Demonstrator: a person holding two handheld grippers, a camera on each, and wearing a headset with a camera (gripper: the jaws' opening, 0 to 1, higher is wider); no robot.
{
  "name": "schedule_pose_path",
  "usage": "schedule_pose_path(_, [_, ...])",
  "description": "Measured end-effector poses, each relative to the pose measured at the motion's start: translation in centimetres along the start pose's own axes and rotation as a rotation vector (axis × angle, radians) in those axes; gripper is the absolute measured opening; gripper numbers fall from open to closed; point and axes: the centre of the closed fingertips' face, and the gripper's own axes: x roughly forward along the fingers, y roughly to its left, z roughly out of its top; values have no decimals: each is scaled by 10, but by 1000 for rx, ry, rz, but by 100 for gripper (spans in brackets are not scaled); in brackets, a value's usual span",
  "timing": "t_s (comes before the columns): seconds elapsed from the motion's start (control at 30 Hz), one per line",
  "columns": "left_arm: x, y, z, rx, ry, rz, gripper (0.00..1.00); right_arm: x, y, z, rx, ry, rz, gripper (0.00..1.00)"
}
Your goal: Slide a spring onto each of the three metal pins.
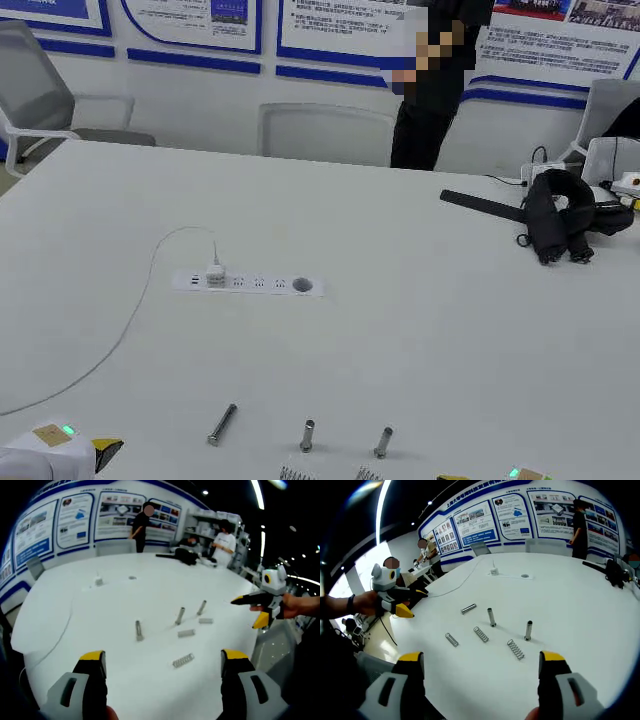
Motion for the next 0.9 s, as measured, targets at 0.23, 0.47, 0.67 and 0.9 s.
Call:
schedule_pose_path(0.23, [14,4,1,-8,6,-12,96,-4,-3,-2,9,-3,-8,97])
schedule_pose_path(0.47, [25,7,3,-34,3,-14,95,-3,-2,-5,20,8,1,96])
schedule_pose_path(0.67, [38,9,2,-45,11,-21,95,-3,-2,-5,28,6,4,96])
schedule_pose_path(0.9, [51,12,6,-59,10,-24,94,-3,-2,-11,29,29,12,95])
